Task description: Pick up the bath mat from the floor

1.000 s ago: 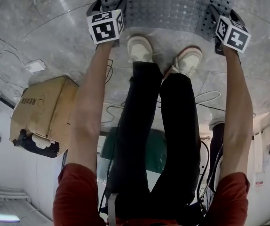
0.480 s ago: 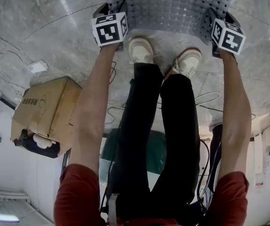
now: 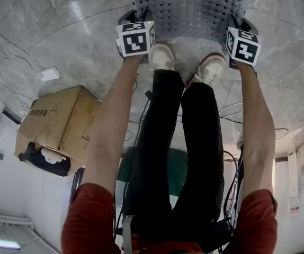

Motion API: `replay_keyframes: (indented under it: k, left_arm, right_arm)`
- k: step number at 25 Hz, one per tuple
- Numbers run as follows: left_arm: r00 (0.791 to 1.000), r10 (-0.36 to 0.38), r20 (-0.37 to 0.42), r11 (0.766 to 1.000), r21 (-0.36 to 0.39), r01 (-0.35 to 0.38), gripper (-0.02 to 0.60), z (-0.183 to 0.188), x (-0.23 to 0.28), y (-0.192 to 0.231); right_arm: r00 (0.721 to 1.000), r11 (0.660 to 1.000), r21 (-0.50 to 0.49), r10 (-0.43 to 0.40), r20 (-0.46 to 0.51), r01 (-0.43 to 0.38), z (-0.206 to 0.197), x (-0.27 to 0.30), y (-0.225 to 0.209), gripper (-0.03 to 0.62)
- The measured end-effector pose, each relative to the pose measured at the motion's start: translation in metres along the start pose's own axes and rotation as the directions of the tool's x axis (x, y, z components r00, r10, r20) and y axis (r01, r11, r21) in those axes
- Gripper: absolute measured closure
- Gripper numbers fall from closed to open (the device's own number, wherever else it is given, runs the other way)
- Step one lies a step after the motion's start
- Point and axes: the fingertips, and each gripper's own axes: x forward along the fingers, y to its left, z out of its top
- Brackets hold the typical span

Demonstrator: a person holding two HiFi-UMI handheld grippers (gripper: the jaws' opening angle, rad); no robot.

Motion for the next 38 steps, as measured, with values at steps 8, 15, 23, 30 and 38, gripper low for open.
replay_keyframes:
  k: [8, 15, 23, 30, 38]
  left_arm:
    - [1.000, 0.004, -0.016, 1.000, 0.003, -0.004, 0.457, 0.003, -0.037, -0.023]
    - [1.000, -0.008, -0.013, 1.000, -0.022, 0.008, 0.460, 0.009, -0.083, -0.041]
    - [1.000, -0.025, 0.007, 1.000, 0.001, 0.025, 0.462, 0.030, -0.164, -0.049]
    - [0.999, -0.033, 0.032, 0.999, 0.008, 0.032, 0.465, 0.048, -0.242, -0.069]
    - [0.997, -0.034, 0.066, 0.999, -0.032, 0.036, 0.468, 0.064, -0.349, -0.092]
  right_arm:
    - [1.000, 1.000, -0.002, 0.001, -0.016, -0.001, 0.000, -0.044, 0.023, 0.536]
    - [0.999, 0.997, 0.068, -0.022, -0.024, 0.023, 0.005, -0.095, 0.027, 0.539]
    - [1.000, 0.996, 0.079, -0.027, -0.010, 0.028, 0.023, -0.177, 0.044, 0.539]
    - [0.999, 0.988, 0.145, -0.045, 0.000, 0.044, 0.041, -0.259, 0.043, 0.539]
    - [0.998, 0.983, 0.174, -0.061, 0.026, 0.056, 0.064, -0.362, 0.046, 0.540]
